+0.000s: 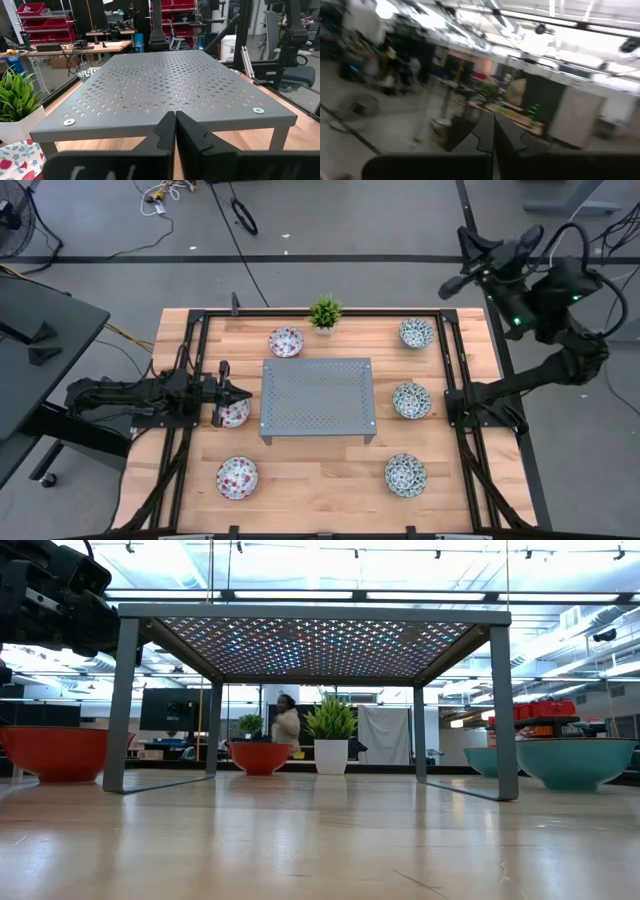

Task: Pick & Place Mini bowls
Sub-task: Put the top blue patterned bowl on the shelf

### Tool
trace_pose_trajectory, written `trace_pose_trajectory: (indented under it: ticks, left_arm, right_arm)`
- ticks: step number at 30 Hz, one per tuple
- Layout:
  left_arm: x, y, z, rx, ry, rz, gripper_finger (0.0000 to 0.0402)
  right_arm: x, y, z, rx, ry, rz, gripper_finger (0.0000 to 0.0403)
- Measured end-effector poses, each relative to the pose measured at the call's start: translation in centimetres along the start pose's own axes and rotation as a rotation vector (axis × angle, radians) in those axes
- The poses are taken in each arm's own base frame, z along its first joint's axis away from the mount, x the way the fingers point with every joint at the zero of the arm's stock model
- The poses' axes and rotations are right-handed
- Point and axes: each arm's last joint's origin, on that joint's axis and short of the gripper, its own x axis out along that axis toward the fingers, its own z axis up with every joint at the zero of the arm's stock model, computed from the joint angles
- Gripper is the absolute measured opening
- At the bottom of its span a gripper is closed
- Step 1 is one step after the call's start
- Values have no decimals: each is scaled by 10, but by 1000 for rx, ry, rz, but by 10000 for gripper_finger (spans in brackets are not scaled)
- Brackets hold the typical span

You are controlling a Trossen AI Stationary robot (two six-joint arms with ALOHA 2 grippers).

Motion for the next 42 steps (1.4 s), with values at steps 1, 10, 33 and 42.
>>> trace_pose_trajectory:
  ticks: [1, 10, 33, 42]
  left_arm:
    - [0, 0, 0, 0, 0, 0, 18]
    - [0, 0, 0, 0, 0, 0, 18]
    - [0, 0, 0, 0, 0, 0, 18]
    - [0, 0, 0, 0, 0, 0, 18]
  right_arm:
    - [1, 1, -1, -35, 19, -20, 11]
    - [10, 10, -6, -313, 175, -154, 11]
    - [39, 2, -24, -510, 461, -435, 11]
    - [43, 4, -26, -518, 463, -436, 11]
